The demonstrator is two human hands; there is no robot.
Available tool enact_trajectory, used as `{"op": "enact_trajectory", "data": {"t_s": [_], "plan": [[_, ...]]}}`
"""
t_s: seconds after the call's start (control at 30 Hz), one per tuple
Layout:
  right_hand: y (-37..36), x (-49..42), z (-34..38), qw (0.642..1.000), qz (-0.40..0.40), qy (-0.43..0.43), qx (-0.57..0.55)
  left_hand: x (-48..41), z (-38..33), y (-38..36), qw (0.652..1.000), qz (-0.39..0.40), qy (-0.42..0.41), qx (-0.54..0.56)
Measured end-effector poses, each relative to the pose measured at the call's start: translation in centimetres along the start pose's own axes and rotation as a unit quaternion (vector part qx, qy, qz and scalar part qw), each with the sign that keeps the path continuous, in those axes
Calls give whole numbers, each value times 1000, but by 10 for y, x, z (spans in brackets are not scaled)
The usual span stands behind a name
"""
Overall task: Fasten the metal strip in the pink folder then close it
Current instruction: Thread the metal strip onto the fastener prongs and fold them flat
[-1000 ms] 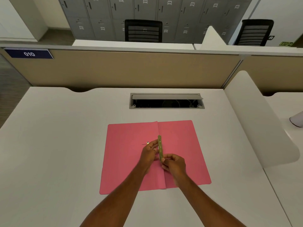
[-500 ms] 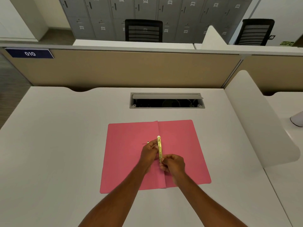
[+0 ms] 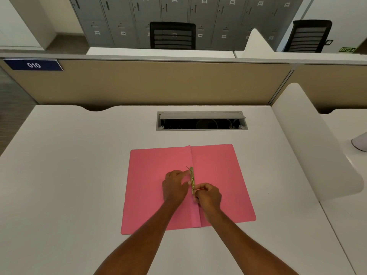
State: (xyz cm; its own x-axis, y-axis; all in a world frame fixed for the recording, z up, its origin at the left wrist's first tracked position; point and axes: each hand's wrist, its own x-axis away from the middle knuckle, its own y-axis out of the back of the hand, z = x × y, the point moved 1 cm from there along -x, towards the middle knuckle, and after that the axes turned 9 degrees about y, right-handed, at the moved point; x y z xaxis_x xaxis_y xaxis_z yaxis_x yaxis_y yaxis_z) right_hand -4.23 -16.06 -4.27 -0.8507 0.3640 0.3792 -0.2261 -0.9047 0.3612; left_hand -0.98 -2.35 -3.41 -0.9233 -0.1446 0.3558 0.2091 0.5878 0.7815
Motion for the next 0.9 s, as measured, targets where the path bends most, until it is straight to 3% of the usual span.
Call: {"op": "enact_trajectory", "data": {"t_s": [0.13,0.9], "plan": [[-5,2,4,1000,-9,18,10,1,2,-3,997,8,-37,-62],[2,-10,-1,997,36,54,46,-8,13,-14,982,79,-94,-140]]}}
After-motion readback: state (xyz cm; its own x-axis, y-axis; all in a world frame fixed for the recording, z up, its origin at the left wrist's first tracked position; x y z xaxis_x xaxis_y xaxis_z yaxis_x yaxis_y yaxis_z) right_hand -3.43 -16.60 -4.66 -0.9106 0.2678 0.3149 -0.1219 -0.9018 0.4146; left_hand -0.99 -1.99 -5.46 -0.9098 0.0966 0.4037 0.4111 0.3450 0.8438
